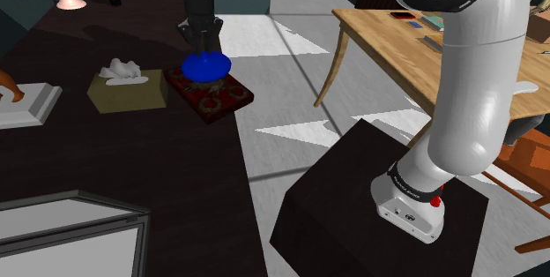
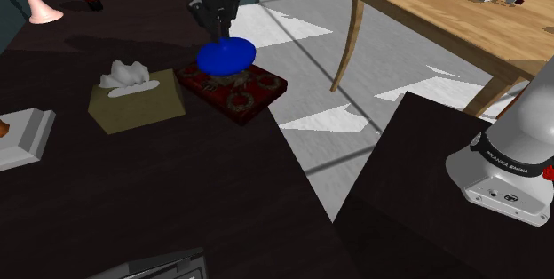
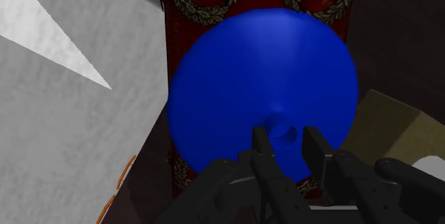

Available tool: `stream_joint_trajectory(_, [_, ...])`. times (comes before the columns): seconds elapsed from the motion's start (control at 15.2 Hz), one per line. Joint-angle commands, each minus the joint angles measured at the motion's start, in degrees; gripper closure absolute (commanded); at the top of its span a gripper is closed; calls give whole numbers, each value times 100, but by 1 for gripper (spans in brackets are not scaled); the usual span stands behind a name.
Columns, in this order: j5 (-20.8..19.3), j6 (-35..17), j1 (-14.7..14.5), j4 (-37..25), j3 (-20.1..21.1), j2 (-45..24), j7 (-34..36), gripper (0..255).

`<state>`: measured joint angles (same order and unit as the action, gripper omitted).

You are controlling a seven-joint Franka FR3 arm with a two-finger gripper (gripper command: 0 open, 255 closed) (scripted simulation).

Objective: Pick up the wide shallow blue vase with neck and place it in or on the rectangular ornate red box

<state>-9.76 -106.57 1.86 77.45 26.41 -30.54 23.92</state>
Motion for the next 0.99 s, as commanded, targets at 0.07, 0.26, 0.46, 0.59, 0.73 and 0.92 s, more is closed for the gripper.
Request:
stream_joint_trajectory(0.07, [-18,-208,18,175,-13,-33,2,255])
stream_joint_trajectory(0.26, [-33,-355,25,296,-23,-62,8,255])
stream_joint_trajectory(0.46, [-33,-354,25,295,-23,-63,8,255])
stream_joint_trajectory(0.59, [-33,-354,25,294,-23,-63,8,255])
stream_joint_trajectory(0.73, [-34,-354,25,294,-23,-63,8,255])
stream_joint_trajectory(0.92, [-35,-354,23,292,-23,-64,10,0])
